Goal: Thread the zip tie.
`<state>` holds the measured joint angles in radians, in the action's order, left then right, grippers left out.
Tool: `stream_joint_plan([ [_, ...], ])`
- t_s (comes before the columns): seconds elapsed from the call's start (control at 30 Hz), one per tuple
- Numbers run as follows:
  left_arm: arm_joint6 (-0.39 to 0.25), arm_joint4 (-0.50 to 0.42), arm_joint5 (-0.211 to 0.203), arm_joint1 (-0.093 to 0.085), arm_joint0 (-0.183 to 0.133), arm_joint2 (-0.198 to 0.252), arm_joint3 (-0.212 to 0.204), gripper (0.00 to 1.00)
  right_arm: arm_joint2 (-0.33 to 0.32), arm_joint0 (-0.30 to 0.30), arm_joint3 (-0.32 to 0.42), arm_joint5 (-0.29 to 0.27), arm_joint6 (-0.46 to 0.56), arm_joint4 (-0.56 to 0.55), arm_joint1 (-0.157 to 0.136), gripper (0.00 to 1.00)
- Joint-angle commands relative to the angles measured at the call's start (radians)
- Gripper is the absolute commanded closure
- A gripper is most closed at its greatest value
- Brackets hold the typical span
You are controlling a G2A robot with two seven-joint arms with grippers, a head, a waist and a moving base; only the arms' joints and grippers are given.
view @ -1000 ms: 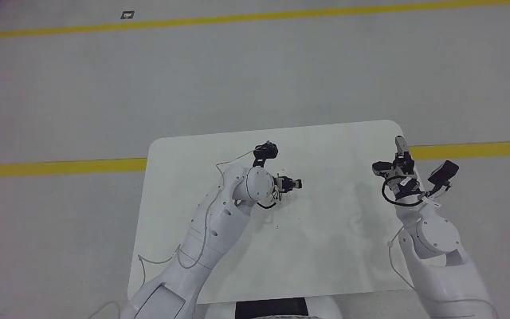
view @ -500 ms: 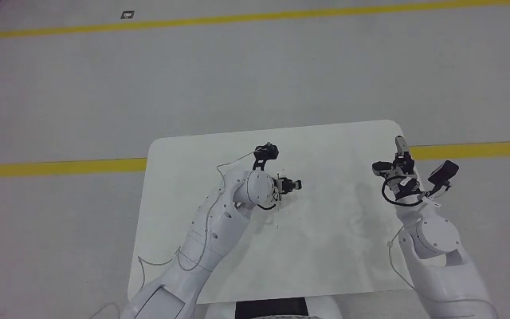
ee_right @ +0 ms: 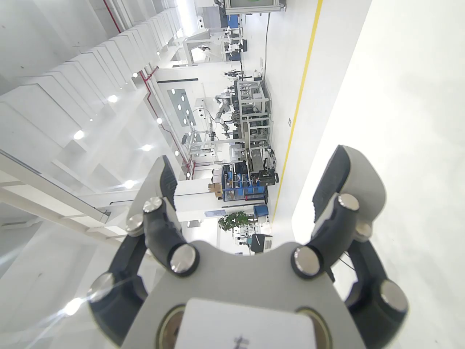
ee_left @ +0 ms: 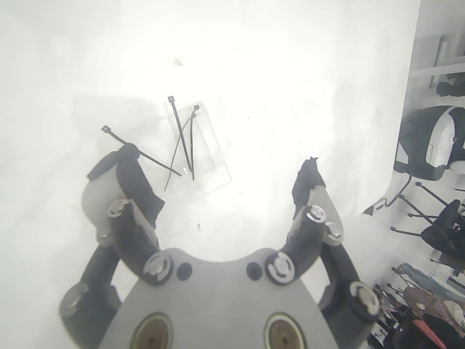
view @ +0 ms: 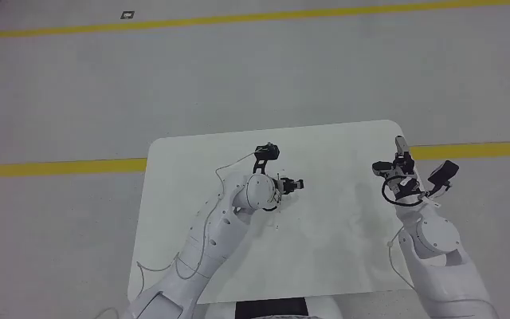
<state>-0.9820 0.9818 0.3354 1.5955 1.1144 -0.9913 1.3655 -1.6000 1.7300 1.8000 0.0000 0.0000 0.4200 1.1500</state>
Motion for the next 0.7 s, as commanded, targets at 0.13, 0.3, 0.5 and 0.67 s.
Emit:
stream_joint_plan([
  [0.13,-0.003,0.01,0.005,-0.006,0.001,0.002,0.003,0.67,0.0,0.0,0.0,0.0,0.0,0.0,0.0,0.0],
  [0.3,-0.008,0.017,0.005,-0.008,0.001,0.001,-0.001,0.7,0.0,0.0,0.0,0.0,0.0,0.0,0.0,0.0],
  [0.5,-0.017,0.019,0.005,-0.006,-0.011,0.005,-0.026,0.69,0.0,0.0,0.0,0.0,0.0,0.0,0.0,0.0],
  [0.67,-0.009,0.017,0.005,0.0,-0.026,0.009,-0.064,0.68,0.0,0.0,0.0,0.0,0.0,0.0,0.0,0.0],
])
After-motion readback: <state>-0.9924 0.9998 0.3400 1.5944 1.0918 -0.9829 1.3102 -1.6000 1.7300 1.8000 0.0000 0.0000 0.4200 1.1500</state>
